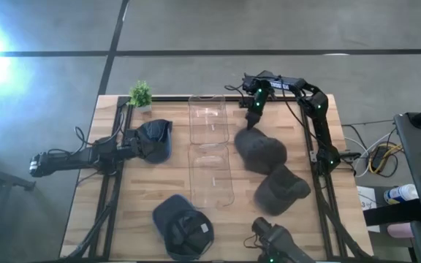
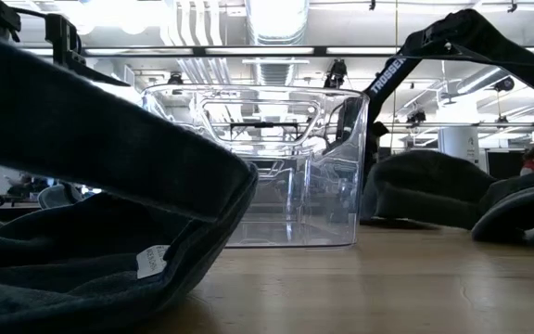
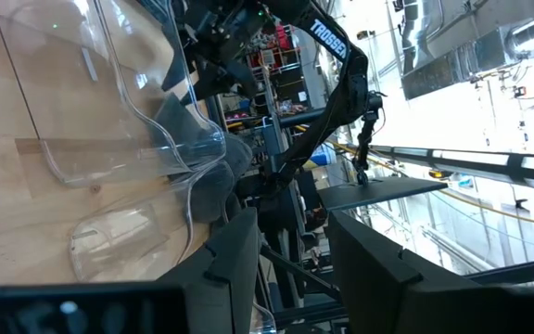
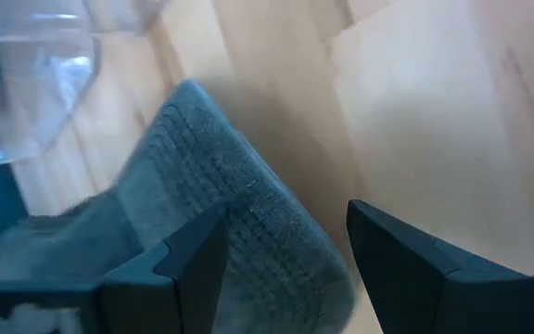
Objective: Pick & Place hat
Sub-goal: Put the top black cap into the top transparent bin
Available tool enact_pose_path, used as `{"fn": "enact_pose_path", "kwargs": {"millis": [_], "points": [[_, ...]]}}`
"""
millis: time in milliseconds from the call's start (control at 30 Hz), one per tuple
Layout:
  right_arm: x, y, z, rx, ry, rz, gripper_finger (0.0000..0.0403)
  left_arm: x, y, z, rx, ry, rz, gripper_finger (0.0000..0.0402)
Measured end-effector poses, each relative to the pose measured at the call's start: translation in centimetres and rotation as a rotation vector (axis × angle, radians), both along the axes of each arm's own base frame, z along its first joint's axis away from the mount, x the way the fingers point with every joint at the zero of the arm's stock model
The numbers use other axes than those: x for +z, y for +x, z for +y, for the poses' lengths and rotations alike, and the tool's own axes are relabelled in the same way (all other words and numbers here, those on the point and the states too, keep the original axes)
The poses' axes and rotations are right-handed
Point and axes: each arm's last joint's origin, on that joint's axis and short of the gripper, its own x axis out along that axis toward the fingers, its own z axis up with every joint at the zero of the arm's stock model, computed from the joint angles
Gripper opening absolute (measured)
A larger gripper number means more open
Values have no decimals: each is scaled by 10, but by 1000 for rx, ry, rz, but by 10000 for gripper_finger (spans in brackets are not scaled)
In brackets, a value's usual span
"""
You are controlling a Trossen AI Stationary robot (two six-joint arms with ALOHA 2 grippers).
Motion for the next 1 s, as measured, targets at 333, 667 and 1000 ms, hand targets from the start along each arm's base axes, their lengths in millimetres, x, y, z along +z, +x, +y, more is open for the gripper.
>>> {"fn": "enact_pose_path", "kwargs": {"millis": [333, 667, 1000], "points": [[12, 1, 9, -32, 116, -46, 214, 0, 0, 0, 0, -1, 3, 128], [4, 5, 12, 80, 4, 12, 214, -1, 0, 0, 0, -1, 7, 128], [13, 5, 10, -1, -5, 76, 214, -1, 0, 0, 0, 2, 9, 128]]}}
